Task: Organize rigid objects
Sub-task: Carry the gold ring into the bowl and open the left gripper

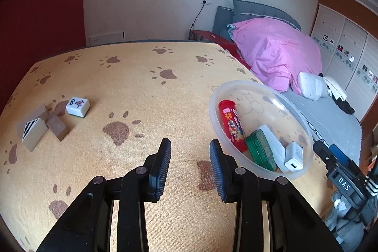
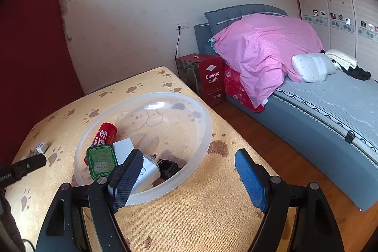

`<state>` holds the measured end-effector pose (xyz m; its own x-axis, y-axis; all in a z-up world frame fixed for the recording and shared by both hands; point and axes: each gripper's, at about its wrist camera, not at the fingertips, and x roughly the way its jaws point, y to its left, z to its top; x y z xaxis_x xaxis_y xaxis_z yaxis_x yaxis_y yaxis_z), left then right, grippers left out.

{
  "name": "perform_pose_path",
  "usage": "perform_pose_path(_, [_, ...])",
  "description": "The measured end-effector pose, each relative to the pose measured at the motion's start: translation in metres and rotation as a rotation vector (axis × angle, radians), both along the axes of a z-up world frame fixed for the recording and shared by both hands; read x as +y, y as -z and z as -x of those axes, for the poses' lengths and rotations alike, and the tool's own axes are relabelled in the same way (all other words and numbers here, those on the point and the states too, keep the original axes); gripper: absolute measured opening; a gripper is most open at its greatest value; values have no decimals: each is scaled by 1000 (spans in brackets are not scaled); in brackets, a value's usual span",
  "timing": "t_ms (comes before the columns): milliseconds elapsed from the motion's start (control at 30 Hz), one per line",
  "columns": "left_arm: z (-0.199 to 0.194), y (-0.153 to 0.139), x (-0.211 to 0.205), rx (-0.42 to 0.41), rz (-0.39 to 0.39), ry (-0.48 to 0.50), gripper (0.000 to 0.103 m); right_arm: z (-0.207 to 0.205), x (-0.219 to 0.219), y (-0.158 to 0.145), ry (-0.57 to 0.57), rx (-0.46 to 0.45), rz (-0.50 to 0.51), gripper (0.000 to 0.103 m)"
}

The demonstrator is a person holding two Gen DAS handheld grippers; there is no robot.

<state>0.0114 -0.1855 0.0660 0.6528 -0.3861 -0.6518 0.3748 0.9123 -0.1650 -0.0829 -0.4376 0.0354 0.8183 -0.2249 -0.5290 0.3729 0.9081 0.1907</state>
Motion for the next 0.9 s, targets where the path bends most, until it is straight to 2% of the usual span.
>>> perform_pose_path(200, [19,15,-20,62,-15,101,46,-1,-4,2,9,7,-20,83])
perform_pose_path(333, [34,18,-40,77,-16,187,62,-1,-4,2,9,4,-19,83])
perform_pose_path(367, [38,19,-45,78,-19,208,63,-1,-4,2,9,4,-20,83])
perform_pose_path(533, [48,29,-70,91,-67,288,63,-2,-6,2,7,6,-31,83])
perform_pose_path(733, [46,47,-85,116,-109,309,62,-2,-8,3,2,8,-40,83])
perform_pose_path(833, [45,55,-91,118,-130,309,54,-1,-8,3,1,8,-43,83])
perform_pose_path(900, [47,55,-93,98,-140,314,45,-1,-9,3,0,8,-45,83])
